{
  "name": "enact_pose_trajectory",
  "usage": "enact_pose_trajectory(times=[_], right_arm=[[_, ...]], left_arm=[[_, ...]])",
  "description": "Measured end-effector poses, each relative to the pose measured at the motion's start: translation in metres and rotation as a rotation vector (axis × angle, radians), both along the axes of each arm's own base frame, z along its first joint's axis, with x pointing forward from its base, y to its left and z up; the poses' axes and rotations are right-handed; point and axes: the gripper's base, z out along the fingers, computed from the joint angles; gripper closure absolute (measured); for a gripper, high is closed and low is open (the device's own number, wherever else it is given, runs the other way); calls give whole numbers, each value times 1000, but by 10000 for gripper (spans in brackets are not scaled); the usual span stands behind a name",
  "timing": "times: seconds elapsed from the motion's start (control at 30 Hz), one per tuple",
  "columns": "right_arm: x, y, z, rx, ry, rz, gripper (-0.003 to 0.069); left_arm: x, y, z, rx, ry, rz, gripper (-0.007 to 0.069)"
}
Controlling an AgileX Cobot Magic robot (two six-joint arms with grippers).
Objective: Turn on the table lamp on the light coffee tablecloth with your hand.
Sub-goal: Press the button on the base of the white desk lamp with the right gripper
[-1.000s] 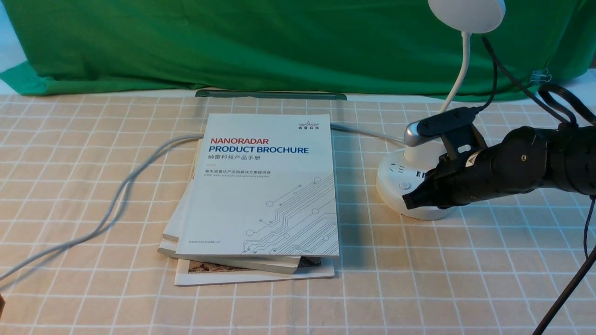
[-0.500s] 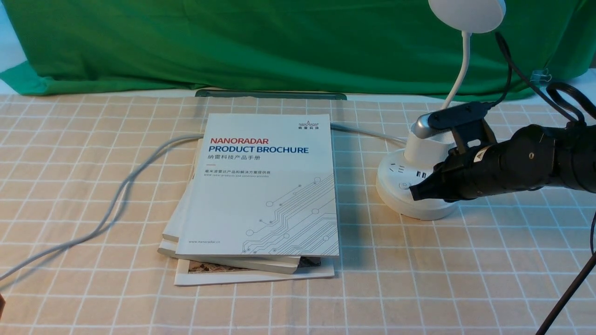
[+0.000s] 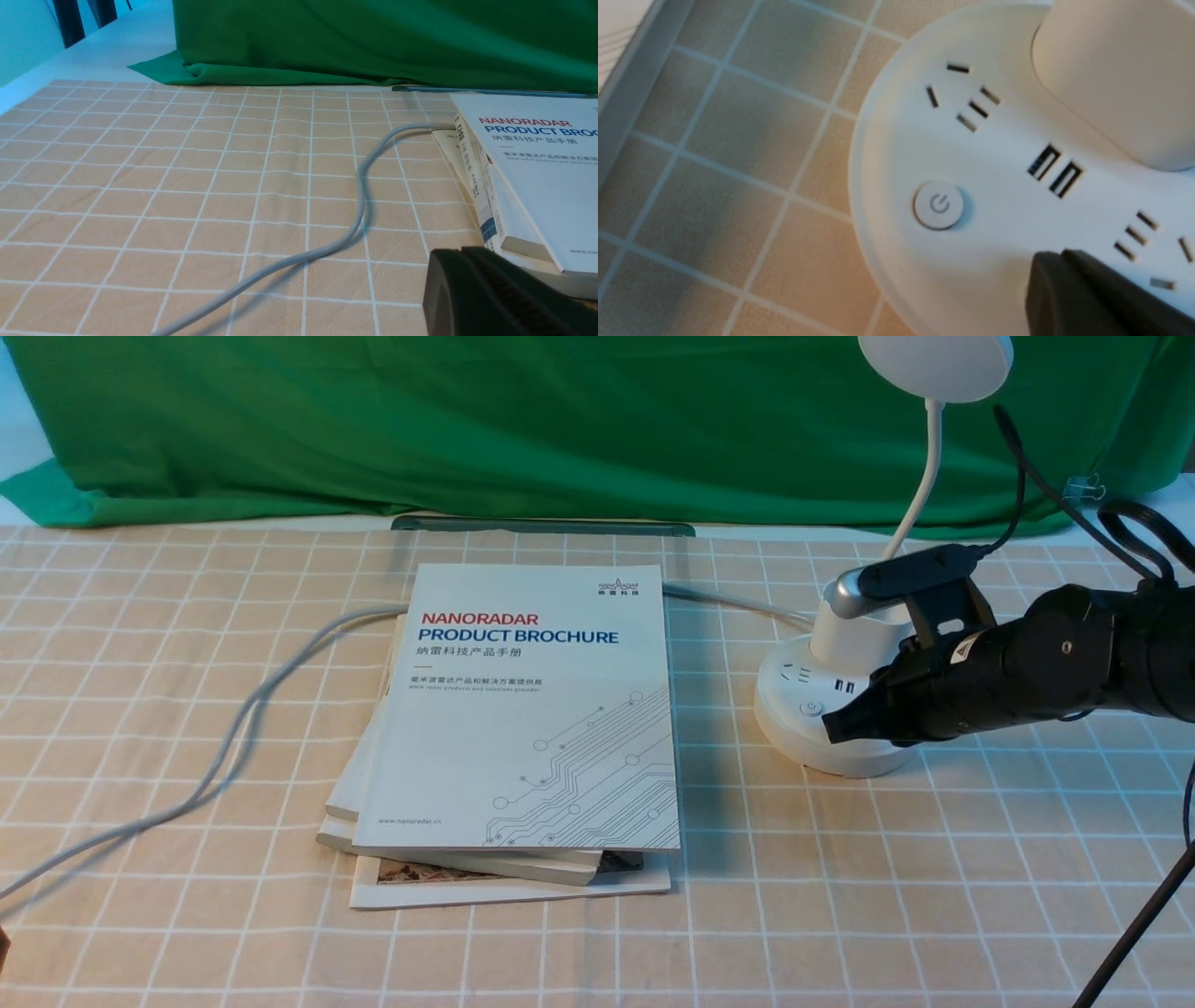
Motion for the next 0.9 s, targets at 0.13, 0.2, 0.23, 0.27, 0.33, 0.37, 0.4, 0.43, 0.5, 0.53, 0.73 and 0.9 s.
enact_pose_trajectory(times=[0.13,0.2,0.23,0.27,0.33,0.37,0.4,0.43,0.5,0.53,0.73,0.9], right_arm=[[2,0,-4,-4,0,1,629],[4,1,-6,-4,-8,-3,629],[5,1,-7,0,-9,-9,629],[5,1,-8,2,-10,-13,629],[6,1,-9,8,-11,-22,629],[7,1,-9,15,-9,-30,629],[7,1,-10,18,-7,-35,629],[7,1,-9,20,-8,-37,629],[8,1,-9,22,-8,-39,629],[8,1,-9,22,-8,-39,629],[0,0,6,38,0,-42,629],[-17,-4,60,81,-118,-37,629]], left_arm=[[0,0,0,0,0,0,603],[0,0,0,0,0,0,603],[0,0,0,0,0,0,603],[0,0,0,0,0,0,603],[0,0,0,0,0,0,603],[0,0,0,0,0,0,603],[0,0,0,0,0,0,603],[0,0,0,0,0,0,603],[0,0,0,0,0,0,603],[0,0,0,0,0,0,603],[0,0,0,0,0,0,603],[0,0,0,0,0,0,603]])
